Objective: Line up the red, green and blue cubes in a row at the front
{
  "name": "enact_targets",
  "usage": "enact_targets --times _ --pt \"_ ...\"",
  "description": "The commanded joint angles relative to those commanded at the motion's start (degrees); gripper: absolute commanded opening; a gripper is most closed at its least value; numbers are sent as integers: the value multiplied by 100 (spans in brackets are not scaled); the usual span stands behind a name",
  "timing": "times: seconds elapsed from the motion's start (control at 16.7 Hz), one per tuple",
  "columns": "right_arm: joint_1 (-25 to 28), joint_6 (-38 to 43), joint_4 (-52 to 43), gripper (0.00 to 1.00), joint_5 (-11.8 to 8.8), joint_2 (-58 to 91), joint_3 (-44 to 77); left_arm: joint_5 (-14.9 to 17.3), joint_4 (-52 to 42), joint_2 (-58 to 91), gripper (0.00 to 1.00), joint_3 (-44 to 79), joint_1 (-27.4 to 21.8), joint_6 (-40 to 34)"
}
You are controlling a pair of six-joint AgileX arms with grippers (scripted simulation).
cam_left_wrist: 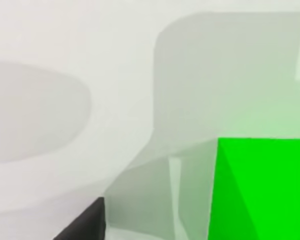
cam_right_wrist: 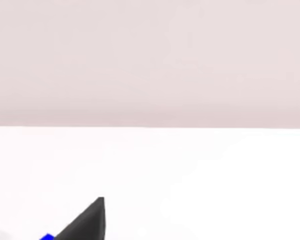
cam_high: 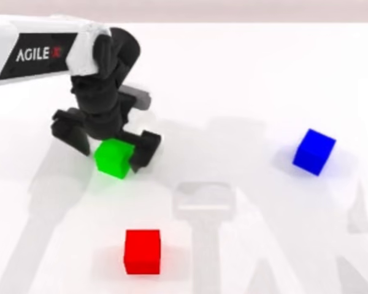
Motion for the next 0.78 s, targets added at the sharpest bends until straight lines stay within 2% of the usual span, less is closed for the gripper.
enact_targets --times 0.18,0.78 --pt "0 0 0 100 0 0 0 0 0 0 100 0 0 0" --pt "0 0 0 100 0 0 0 0 0 0 25 0 0 0"
